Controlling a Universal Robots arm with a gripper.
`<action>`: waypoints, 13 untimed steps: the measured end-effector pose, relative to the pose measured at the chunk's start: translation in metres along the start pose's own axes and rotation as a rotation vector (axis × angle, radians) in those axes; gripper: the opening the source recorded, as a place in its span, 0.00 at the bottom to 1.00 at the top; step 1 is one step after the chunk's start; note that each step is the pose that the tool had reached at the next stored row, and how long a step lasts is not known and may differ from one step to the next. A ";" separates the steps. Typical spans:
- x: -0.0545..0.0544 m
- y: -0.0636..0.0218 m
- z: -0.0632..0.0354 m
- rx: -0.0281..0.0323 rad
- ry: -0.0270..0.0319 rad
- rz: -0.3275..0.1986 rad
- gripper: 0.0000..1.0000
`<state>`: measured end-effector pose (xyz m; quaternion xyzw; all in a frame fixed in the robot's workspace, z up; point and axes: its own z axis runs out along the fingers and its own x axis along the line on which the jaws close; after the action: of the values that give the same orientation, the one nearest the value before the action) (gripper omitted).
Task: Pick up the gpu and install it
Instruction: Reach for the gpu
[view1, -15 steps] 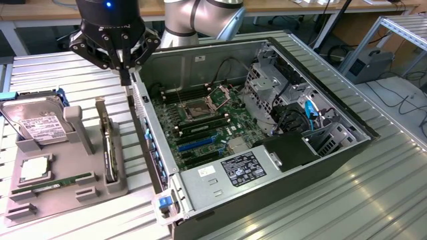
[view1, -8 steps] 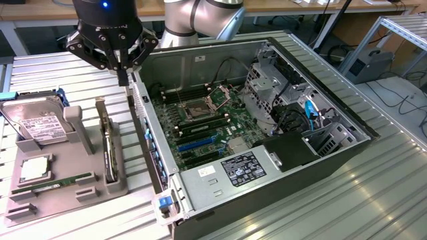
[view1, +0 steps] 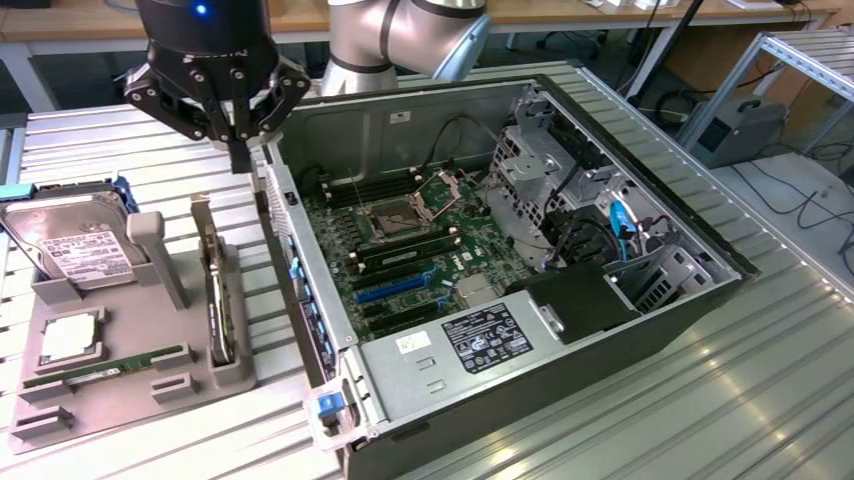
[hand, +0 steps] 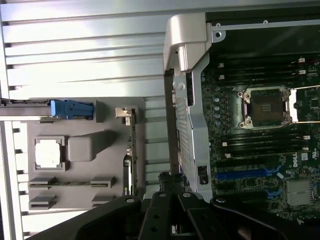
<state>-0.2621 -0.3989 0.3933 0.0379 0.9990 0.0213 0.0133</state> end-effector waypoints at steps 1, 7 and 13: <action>0.000 0.0000 0.0000 0.0001 0.0000 0.000 0.11; 0.003 -0.0002 -0.0001 0.0000 -0.0001 0.000 0.11; 0.007 -0.0005 -0.0002 0.0003 0.0000 0.000 0.11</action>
<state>-0.2686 -0.3989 0.3933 0.0379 0.9990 0.0212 0.0133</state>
